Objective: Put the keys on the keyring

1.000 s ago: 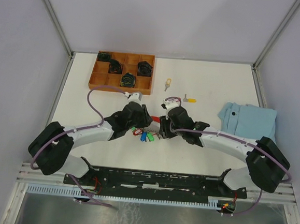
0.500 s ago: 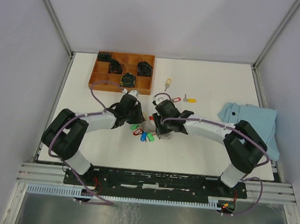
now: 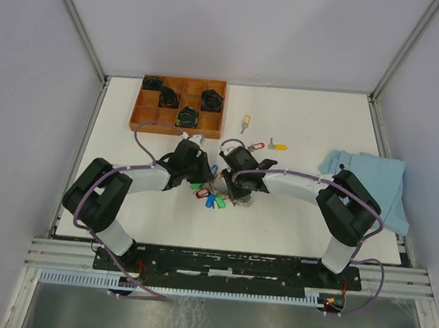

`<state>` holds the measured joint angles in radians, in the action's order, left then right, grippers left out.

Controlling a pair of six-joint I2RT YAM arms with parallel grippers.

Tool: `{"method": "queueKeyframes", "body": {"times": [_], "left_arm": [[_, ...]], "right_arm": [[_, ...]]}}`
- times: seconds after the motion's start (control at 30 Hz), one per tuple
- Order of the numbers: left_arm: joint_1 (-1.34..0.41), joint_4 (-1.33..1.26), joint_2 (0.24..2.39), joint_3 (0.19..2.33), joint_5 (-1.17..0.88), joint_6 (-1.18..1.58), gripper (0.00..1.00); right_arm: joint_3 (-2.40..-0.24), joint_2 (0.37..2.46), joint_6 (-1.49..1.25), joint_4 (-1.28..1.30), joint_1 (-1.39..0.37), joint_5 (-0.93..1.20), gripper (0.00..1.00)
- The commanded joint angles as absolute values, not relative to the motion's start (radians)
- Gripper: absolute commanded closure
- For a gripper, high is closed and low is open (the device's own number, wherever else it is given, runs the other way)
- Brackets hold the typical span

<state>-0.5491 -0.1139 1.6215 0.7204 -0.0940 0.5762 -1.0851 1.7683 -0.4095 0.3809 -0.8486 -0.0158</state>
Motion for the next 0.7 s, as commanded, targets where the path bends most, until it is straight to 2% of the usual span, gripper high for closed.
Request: {"method": "queueKeyframes", "body": {"times": [0.0,0.13,0.33,0.67], "left_arm": [[-0.548,-0.124,1.606,0.675,-0.118,0.604,0.69],[-0.548,-0.131,1.591,0.658,-0.114,0.622,0.7],[-0.548,-0.144,1.574,0.635,-0.111,0.645,0.71],[-0.549,-0.164,1.553,0.601,-0.104,0.68,0.72]], "right_arm": [[-1.127,1.765,-0.397,0.393,-0.844,0.023,0.73],[-1.138,1.76,-0.393,0.42,-0.841,0.04,0.81],[-1.148,1.776,-0.417,0.452,-0.826,0.067,0.85],[-1.164,1.806,-0.449,0.471,-0.818,0.16,0.81]]}}
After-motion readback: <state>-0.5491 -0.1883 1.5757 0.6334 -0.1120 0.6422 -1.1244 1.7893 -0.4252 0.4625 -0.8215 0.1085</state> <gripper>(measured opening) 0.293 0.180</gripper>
